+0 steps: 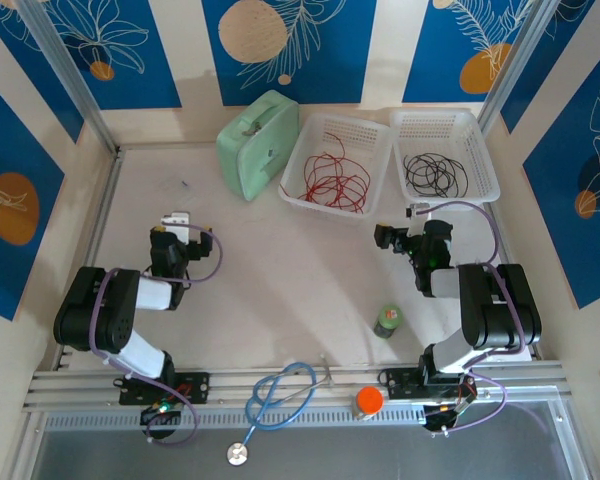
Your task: Untangle the cables
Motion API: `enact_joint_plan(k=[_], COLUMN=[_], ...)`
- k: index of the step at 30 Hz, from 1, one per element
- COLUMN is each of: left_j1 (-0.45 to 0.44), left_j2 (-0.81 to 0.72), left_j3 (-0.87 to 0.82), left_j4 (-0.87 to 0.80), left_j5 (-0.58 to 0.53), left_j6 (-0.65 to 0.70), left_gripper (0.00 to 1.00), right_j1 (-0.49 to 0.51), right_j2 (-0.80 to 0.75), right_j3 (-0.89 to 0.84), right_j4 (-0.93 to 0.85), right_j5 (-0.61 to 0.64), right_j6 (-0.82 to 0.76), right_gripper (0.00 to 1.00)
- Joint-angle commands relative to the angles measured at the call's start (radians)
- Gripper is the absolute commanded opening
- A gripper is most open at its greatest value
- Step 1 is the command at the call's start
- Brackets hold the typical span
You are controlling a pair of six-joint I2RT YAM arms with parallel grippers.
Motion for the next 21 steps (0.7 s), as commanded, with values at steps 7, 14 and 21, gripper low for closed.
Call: enact_joint_plan(k=[7,14,21], left_j1=[0.009,0.009,0.009], left_j2=[0.005,0.008,0.004], left_j3=[0.015,0.024,0.015], left_j4=[0.001,-0.014,-0.001], left_j5=[0.024,0.027,0.029], left_j6=[0.014,0.013,0.014], left_gripper=[1.0,1.0,1.0], right_j1=[-0.005,-0.005,-0.005], right_j2=[-0.007,-0.007,-0.007], right_j3=[0.014,0.014,0.012], right_j4=[0.02,0.019,0.02], right_j5=[-0.01,-0.01,-0.01], right_j6=[-0.011,-0.012,-0.012], right_gripper=[0.99,0.99,0.99])
